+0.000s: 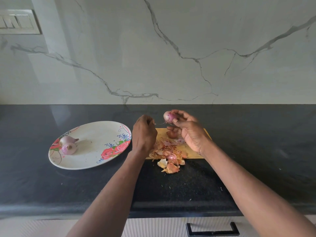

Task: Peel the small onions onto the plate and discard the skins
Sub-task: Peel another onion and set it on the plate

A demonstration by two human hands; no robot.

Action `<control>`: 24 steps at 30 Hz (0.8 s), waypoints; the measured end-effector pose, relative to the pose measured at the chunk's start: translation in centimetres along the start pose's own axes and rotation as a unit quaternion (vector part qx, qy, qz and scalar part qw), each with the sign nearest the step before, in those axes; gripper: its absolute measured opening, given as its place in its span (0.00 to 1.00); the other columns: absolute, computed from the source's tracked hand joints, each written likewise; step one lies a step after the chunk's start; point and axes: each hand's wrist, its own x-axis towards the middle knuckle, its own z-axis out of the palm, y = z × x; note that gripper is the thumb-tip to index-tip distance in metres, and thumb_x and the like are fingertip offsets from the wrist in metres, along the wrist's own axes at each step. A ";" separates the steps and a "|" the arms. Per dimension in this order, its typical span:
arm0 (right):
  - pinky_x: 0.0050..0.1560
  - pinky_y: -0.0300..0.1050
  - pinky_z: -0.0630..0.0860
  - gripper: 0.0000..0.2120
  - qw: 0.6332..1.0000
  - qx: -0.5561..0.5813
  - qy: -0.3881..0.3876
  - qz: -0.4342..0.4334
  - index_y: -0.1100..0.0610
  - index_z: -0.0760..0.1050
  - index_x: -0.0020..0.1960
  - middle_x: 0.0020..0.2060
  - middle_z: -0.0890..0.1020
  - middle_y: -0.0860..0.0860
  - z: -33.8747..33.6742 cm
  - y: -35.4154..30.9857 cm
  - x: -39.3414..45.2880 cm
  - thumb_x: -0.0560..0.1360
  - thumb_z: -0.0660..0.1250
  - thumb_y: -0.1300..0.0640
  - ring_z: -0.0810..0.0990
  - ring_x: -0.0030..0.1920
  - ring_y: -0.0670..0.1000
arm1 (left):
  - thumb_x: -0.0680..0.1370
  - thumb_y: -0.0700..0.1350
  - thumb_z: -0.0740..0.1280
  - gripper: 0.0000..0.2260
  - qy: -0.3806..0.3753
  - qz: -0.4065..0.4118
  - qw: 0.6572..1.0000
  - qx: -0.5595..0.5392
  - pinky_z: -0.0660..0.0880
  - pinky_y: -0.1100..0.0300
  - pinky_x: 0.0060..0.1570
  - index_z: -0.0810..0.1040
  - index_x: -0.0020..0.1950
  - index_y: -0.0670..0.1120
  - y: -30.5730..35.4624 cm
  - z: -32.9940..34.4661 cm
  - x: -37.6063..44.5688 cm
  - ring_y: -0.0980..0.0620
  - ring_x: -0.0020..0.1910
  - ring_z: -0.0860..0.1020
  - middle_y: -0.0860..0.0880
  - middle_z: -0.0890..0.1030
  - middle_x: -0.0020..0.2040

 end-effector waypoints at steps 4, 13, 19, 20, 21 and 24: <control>0.43 0.43 0.81 0.10 1.000 0.017 0.005 0.003 0.63 0.74 0.59 0.51 0.83 0.61 0.2 -0.1 -0.1 0.78 0.63 0.68 0.83 0.47 0.55 | 0.76 0.34 0.60 0.14 -0.020 -0.016 0.997 -0.078 0.78 0.55 0.42 0.84 0.47 0.44 0.5 -0.6 0.0 0.51 0.39 0.80 0.50 0.84 0.40; 0.37 0.44 0.82 0.05 0.999 0.011 0.042 0.014 0.63 0.76 0.54 0.42 0.85 0.58 0.5 0.0 -0.1 0.79 0.67 0.63 0.85 0.36 0.52 | 0.83 0.50 0.63 0.15 -0.205 -0.196 0.872 -0.398 0.78 0.55 0.42 0.82 0.58 0.41 1.1 -1.5 1.0 0.46 0.46 0.83 0.42 0.84 0.47; 0.37 0.45 0.81 0.06 0.998 -0.013 0.056 -0.026 0.59 0.80 0.53 0.45 0.85 0.57 0.0 0.5 -0.2 0.77 0.70 0.59 0.82 0.37 0.52 | 0.81 0.35 0.63 0.08 -0.246 -0.236 0.781 -0.523 0.84 0.53 0.48 0.79 0.59 0.37 1.6 -1.5 0.5 0.43 0.46 0.85 0.37 0.84 0.52; 0.37 0.45 0.81 0.07 0.997 -0.041 0.063 -0.035 0.59 0.81 0.54 0.46 0.85 0.57 0.0 0.6 -0.2 0.77 0.70 0.58 0.83 0.39 0.52 | 0.81 0.35 0.63 0.08 -0.250 -0.244 0.771 -0.533 0.84 0.52 0.49 0.78 0.58 0.37 1.7 -1.5 0.4 0.42 0.47 0.85 0.36 0.83 0.52; 0.38 0.45 0.80 0.07 0.993 -0.083 0.072 -0.045 0.58 0.82 0.54 0.47 0.86 0.56 0.0 0.7 -0.2 0.77 0.71 0.58 0.83 0.42 0.51 | 0.81 0.35 0.63 0.06 -0.252 -0.250 0.765 -0.537 0.83 0.51 0.50 0.77 0.57 0.37 1.8 -1.5 0.3 0.41 0.47 0.85 0.36 0.83 0.52; 0.40 0.44 0.81 0.08 0.981 -0.159 0.094 -0.063 0.58 0.83 0.56 0.49 0.86 0.55 -0.1 0.9 -0.2 0.77 0.71 0.61 0.85 0.47 0.50 | 0.80 0.34 0.65 0.05 -0.230 -0.260 0.771 -0.534 0.84 0.54 0.45 0.77 0.55 0.36 1.9 -1.3 0.2 0.42 0.45 0.85 0.36 0.82 0.50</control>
